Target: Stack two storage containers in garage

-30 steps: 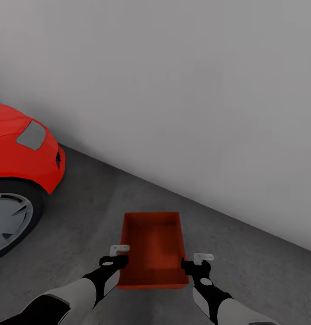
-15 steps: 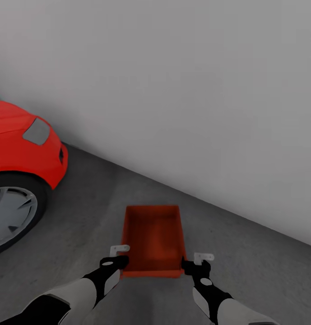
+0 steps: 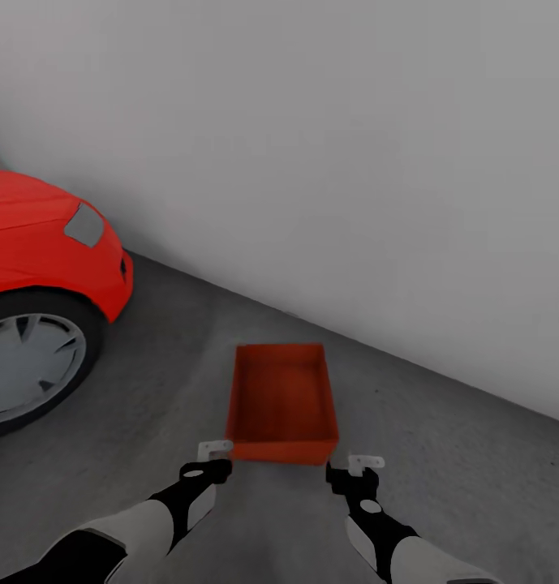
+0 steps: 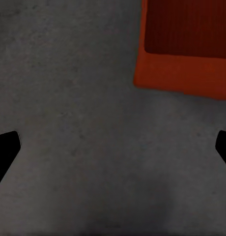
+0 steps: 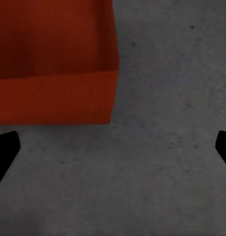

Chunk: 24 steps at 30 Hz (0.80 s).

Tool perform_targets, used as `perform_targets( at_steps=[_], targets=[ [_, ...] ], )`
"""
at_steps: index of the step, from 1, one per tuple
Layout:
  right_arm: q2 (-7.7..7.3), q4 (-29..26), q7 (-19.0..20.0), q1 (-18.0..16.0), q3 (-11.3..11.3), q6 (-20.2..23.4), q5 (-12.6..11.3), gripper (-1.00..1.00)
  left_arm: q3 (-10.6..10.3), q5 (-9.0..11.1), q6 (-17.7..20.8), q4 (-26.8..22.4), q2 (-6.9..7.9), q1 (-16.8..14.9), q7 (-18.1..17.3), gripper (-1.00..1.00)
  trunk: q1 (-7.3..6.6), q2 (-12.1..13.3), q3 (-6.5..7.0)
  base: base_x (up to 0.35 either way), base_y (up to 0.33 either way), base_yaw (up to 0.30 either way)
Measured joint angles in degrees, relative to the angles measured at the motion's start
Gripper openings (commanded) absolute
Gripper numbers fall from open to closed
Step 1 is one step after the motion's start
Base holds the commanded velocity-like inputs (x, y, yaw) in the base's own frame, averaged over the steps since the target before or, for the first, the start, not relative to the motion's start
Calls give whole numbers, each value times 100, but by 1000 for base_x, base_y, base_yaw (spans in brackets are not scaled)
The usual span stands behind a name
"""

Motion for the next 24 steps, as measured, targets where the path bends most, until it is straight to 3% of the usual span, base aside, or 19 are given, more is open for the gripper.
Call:
perform_targets(
  at_steps=[24],
  targets=[
    [0,0,1,0,0,-1,0,100,-6,-8,-7,-1,-5,0,-3,100,0,0,0,-345,74,0]
  ],
)
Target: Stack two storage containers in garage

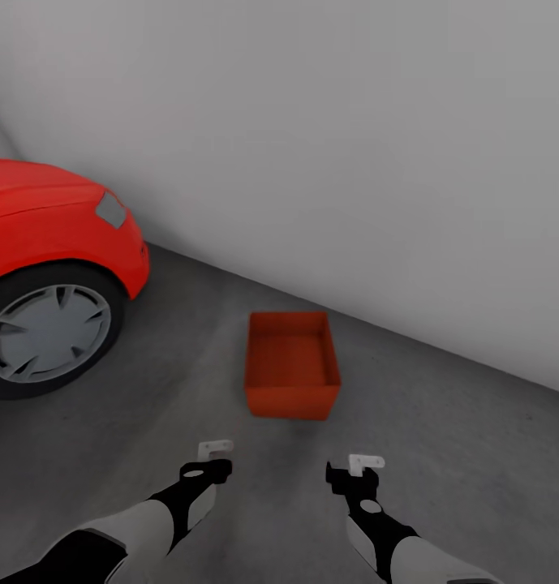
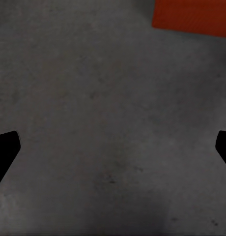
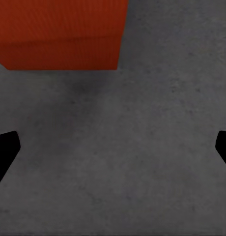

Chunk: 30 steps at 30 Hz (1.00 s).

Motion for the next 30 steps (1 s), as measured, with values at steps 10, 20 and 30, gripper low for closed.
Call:
perform_targets(
  at_steps=[10,20,30],
  targets=[
    [0,0,2,0,0,-4,0,100,7,1,-43,8,0,0,-6,100,-3,0,0,-214,9,0],
    [5,55,-19,0,-1,-165,2,100,6,1,-49,20,15,0,-8,100,-4,0,0,-8,0,0],
    [-75,172,-28,0,5,-210,45,100,-16,-7,-64,33,189,0,-23,100,-4,0,0,0,0,0]
  ],
)
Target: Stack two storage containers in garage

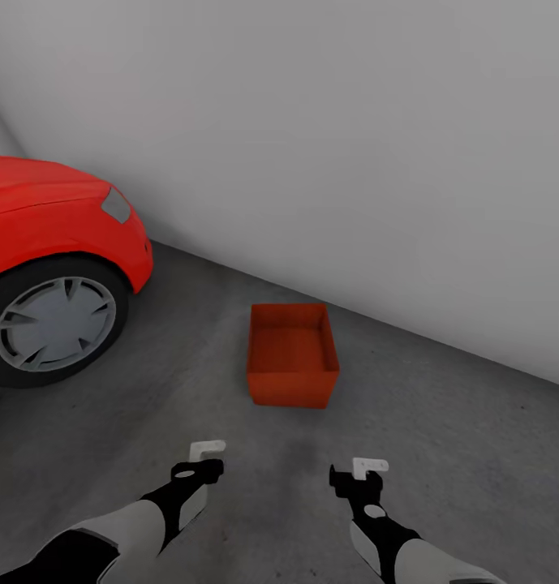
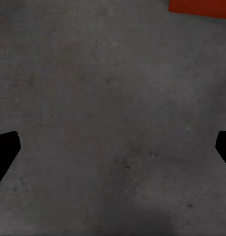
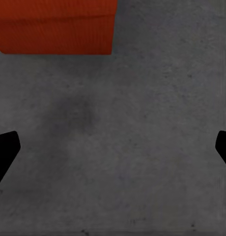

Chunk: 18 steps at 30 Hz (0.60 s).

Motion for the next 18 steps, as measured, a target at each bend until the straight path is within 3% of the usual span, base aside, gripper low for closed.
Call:
perform_targets(
  at_steps=[2,5,8,13,16,18],
  targets=[
    [-133,66,6,-5,-8,70,-29,100,7,39,29,129,557,1,5,100,0,0,0,0,0,0],
    [-542,349,54,-7,-19,120,-49,100,9,49,43,219,921,-1,8,100,0,0,0,0,0,0],
    [-858,627,73,-27,-9,192,-54,100,9,59,46,251,1227,8,14,100,0,0,0,0,0,0],
    [-981,706,79,212,-7,222,-42,100,11,208,48,263,1400,373,-1,100,0,0,-1,0,0,0],
    [-1001,717,91,1025,-11,208,-32,100,15,377,71,267,1395,805,-16,100,0,0,-2,0,0,0],
    [-986,721,94,1448,-2,367,-16,100,19,425,75,269,1401,1485,-35,100,0,0,-2,0,0,0]
  ],
)
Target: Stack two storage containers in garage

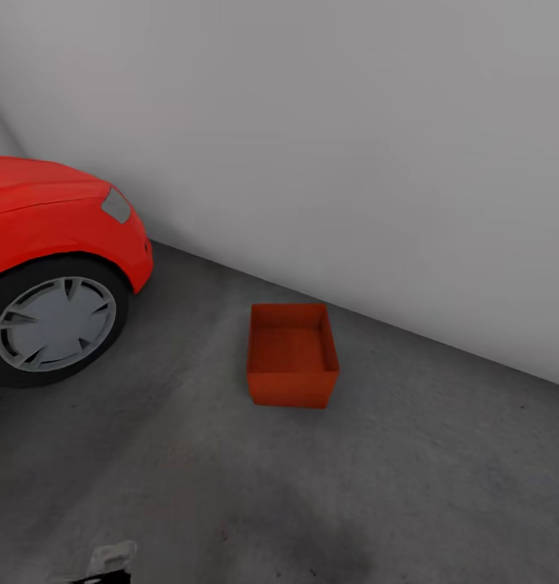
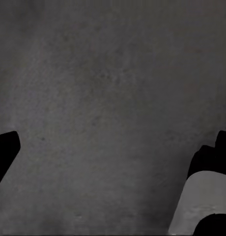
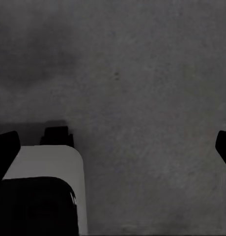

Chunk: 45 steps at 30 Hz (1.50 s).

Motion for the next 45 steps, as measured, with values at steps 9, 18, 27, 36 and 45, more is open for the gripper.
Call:
perform_targets(
  at_steps=[9,18,27,36,45],
  targets=[
    [42,1,305,975,2,524,3,100,-11,14,-12,1,-92,974,-607,100,0,0,0,0,0,0],
    [75,0,727,1529,-1,295,-33,100,-11,10,-33,0,-230,1312,-703,100,0,0,7,0,0,0],
    [89,0,918,1569,5,327,-10,100,-9,-34,-89,-28,-254,1341,-699,100,0,0,78,0,0,0],
    [82,0,930,1569,5,280,2,100,-1,-41,-91,-34,-267,1339,-699,100,0,0,161,0,0,0],
    [79,0,931,1570,4,274,2,100,-4,-39,-91,-34,-267,1341,-699,100,0,0,244,0,0,0]
  ],
)
